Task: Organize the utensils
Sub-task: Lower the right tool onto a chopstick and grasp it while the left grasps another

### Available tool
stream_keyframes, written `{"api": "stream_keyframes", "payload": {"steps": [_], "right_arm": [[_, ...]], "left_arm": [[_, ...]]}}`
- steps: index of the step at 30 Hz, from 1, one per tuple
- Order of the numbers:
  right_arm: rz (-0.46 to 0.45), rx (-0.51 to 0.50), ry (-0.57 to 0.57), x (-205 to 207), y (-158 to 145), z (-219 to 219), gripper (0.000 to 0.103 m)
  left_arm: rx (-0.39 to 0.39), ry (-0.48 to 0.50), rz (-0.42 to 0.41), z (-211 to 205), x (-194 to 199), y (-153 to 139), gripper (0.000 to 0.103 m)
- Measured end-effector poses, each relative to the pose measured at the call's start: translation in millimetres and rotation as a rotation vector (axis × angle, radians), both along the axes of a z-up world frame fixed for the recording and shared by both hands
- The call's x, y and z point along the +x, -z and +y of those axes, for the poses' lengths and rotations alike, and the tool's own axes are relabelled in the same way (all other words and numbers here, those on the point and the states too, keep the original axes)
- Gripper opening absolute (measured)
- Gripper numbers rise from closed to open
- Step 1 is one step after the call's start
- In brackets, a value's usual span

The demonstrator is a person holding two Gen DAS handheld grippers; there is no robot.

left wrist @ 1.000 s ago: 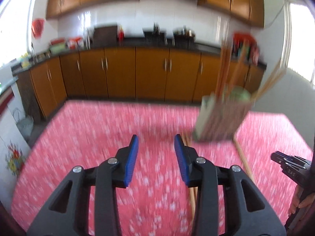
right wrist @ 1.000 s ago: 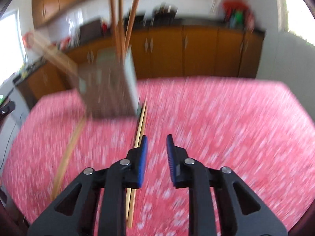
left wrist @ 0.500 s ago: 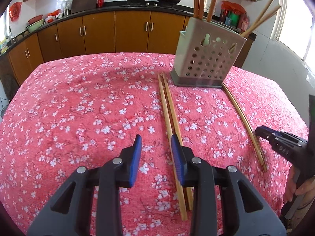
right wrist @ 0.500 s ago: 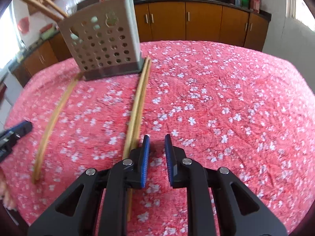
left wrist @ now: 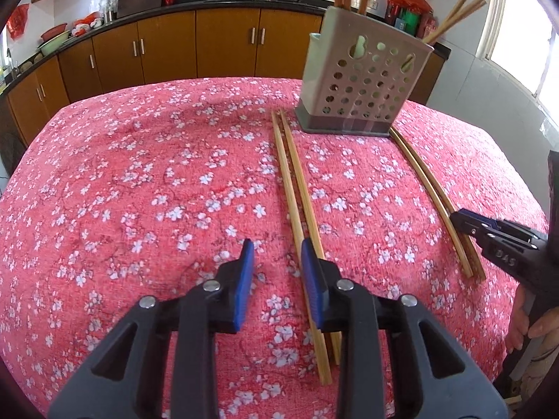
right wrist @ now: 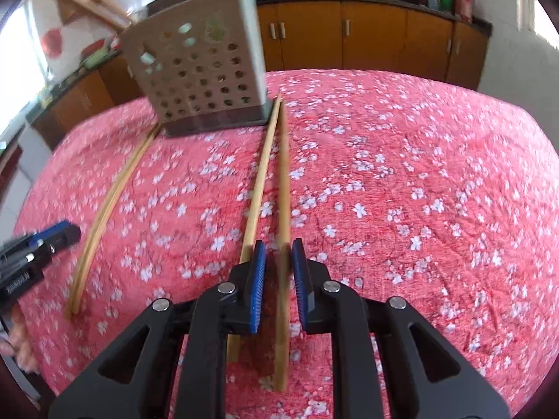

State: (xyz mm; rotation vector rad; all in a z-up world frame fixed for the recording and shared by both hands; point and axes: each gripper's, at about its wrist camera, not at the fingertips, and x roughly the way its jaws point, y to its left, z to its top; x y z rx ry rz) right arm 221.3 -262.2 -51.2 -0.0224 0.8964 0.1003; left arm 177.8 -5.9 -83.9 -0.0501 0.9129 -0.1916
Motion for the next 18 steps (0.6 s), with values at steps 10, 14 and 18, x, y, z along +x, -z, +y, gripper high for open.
{"api": "stream_keyframes", "payload": {"steps": [10, 14, 18], "right_arm": [[0.018, 0.034, 0.080, 9, 1, -25, 0.009], [0.018, 0.051, 0.051, -16, -4, -26, 0.010], [0.006, 0.022, 0.045, -18, -4, -29, 0.010]], "left_arm": [[0.041, 0.061, 0.010, -18, -7, 6, 0.015], [0.106, 0.060, -0.006, -26, -9, 10, 0.011], [0.133, -0.005, -0.006, -13, 4, 11, 0.009]]}}
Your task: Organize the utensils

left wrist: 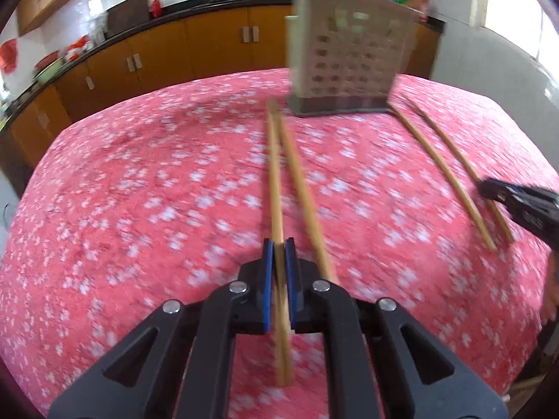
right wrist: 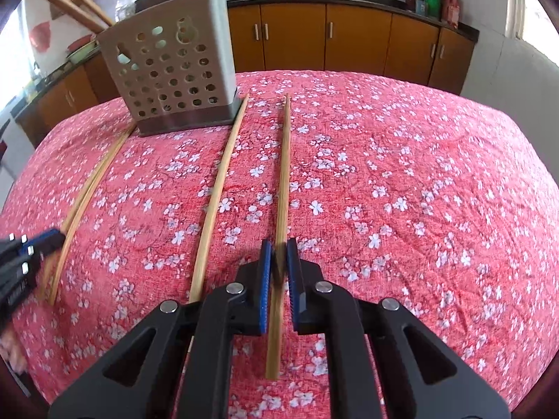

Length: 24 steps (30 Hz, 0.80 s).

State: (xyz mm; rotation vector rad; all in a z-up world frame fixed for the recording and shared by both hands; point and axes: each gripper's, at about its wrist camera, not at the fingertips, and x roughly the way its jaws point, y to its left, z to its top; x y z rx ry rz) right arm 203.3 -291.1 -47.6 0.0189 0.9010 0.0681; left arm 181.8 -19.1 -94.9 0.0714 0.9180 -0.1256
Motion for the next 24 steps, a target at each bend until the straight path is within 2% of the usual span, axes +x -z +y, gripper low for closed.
{"api": "stream_keyframes", "payload": {"steps": [5, 8, 13, 24], "right_arm": [[-0.006, -0.001, 0.071, 12, 0, -16, 0.009], [-0.011, -0.006, 0.085, 22, 1, -18, 0.009], [-0.026, -0.022, 0.087, 31, 2, -16, 0.009], [-0.023, -0.006, 0.088, 37, 2, -15, 0.009]], "left_arm": [[-0.005, -0.149, 0.009, 45, 28, 3, 0.011], [-0.047, -0.188, 0.010, 64, 38, 4, 0.012], [-0.028, -0.189, -0.012, 67, 36, 7, 0.012], [-0.053, -0.191, -0.010, 69, 37, 6, 0.012]]}}
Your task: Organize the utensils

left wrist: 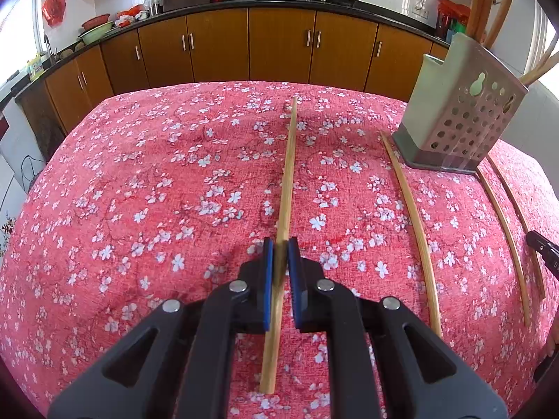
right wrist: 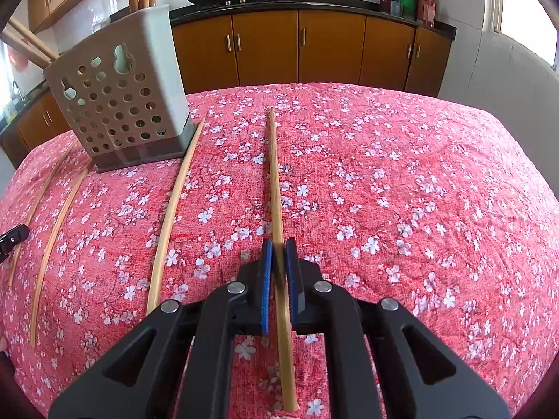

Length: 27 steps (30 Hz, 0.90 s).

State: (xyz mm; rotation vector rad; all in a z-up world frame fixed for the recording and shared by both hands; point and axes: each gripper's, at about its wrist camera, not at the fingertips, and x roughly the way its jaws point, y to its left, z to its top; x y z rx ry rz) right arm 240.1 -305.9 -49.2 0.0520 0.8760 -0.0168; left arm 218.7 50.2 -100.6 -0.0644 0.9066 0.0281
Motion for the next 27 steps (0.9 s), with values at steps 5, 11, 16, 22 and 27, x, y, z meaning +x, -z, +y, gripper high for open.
{"api": "stream_keyframes", "payload": {"steps": [5, 11, 16, 22, 27], "right_arm": [[0.000, -0.006, -0.001, -1.1, -0.2, -0.1, 0.009], [0.000, -0.007, -0.001, -2.0, -0.7, 0.2, 0.009], [0.001, -0.008, -0.001, -2.0, -0.9, 0.8, 0.009], [0.001, -0.010, -0.002, -2.0, -1.0, 0.4, 0.009], [0.001, -0.016, -0.001, -2.4, -0.9, 1.2, 0.009]], "left_arm": [[0.002, 0.000, 0.000, -0.2, 0.0, -0.3, 0.012], [0.004, 0.000, 0.001, 0.2, -0.2, 0.1, 0.012], [0.003, 0.000, 0.000, 0.1, -0.2, 0.0, 0.012], [0.008, 0.000, 0.003, -0.2, 0.0, -0.1, 0.012], [0.008, -0.001, 0.004, -0.4, 0.4, -0.2, 0.012]]}}
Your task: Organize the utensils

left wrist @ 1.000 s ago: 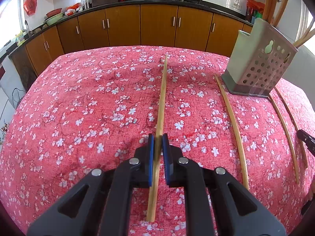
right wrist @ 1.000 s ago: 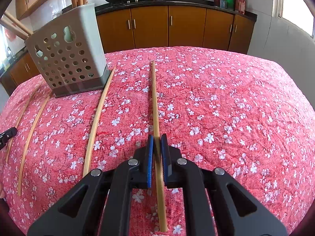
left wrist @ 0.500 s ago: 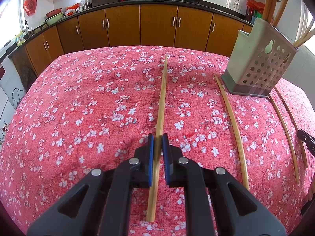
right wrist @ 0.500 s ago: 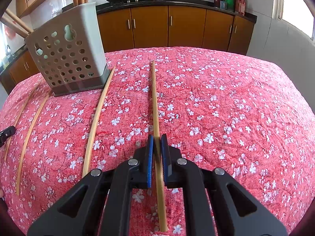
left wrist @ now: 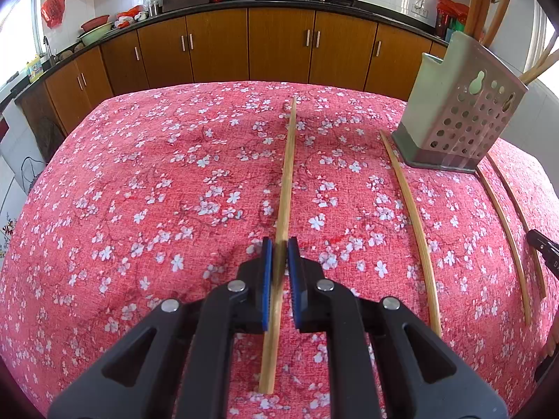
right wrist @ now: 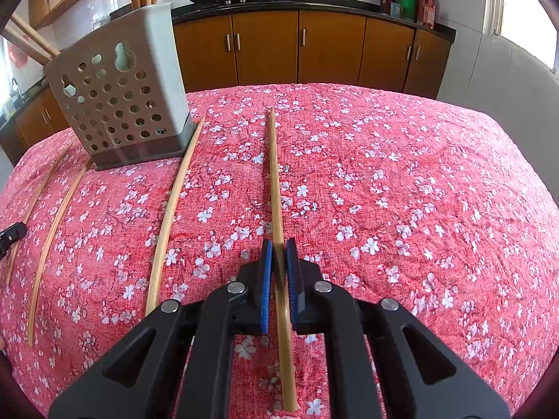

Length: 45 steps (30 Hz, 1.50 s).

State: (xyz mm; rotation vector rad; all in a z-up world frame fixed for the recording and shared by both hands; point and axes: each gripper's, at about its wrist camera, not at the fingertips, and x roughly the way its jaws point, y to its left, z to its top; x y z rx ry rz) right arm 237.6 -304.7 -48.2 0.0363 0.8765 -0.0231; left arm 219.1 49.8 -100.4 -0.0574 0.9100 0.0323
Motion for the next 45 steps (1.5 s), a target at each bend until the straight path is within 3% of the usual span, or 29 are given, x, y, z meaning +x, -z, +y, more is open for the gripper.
{"api": "stream_keyframes", "payload": {"steps": [28, 38, 41, 45], "right_arm": [[0.005, -0.016, -0.001, -1, 1, -1, 0.010], [0.003, 0.037, -0.010, -17, 0, -13, 0.008], [-0.038, 0.031, -0.007, -21, -11, -13, 0.008], [-0.150, 0.031, -0.010, -31, -44, -16, 0.008]], "left_arm": [[-0.023, -0.002, 0.000, 1, 0, -2, 0.012], [0.053, 0.042, 0.003, -2, -25, -5, 0.008], [0.078, 0.050, -0.023, -4, -28, -13, 0.008], [0.055, 0.057, -0.110, -4, -37, -46, 0.008]]}}
